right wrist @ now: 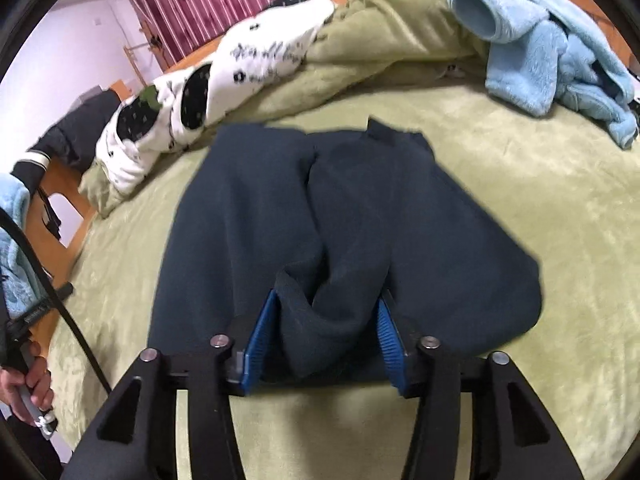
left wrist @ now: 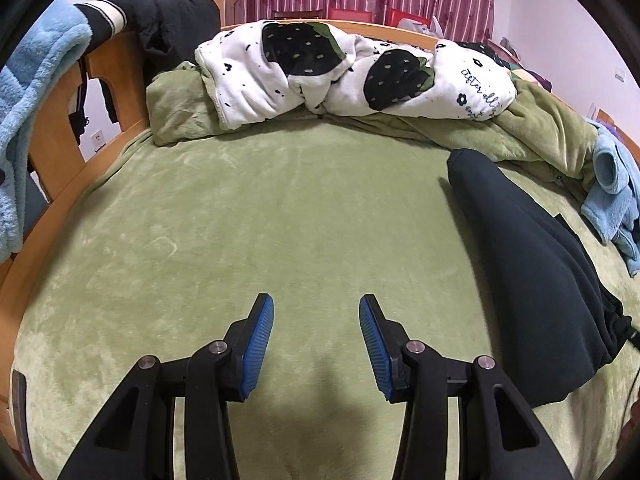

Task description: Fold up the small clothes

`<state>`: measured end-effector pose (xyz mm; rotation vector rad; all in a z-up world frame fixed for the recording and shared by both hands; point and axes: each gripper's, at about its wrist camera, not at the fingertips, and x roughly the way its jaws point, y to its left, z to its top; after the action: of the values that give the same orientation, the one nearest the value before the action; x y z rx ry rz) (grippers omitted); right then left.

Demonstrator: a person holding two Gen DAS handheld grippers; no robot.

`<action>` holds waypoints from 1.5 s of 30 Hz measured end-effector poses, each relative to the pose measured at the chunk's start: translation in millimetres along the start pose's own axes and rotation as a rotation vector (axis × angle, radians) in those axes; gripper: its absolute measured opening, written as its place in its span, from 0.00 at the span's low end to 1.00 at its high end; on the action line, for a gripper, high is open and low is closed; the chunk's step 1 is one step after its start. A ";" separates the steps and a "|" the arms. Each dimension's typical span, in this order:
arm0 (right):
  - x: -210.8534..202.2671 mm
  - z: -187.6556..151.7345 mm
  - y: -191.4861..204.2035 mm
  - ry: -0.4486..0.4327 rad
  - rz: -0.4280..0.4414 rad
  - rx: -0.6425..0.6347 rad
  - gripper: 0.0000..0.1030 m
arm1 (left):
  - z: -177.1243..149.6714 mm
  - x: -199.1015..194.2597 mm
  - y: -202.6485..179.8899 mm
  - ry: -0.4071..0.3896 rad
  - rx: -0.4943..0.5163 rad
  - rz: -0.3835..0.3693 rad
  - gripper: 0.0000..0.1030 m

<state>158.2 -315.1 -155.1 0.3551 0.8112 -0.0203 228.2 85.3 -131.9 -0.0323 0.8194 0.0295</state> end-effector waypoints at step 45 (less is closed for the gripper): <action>65.7 41.7 -8.8 0.073 0.076 -0.220 0.21 | -3.5 39.2 -63.0 0.064 0.148 0.039 0.41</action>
<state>231.8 -328.9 -178.1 0.1793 0.8622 0.1523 254.8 22.8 -161.8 0.1226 0.8839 0.0048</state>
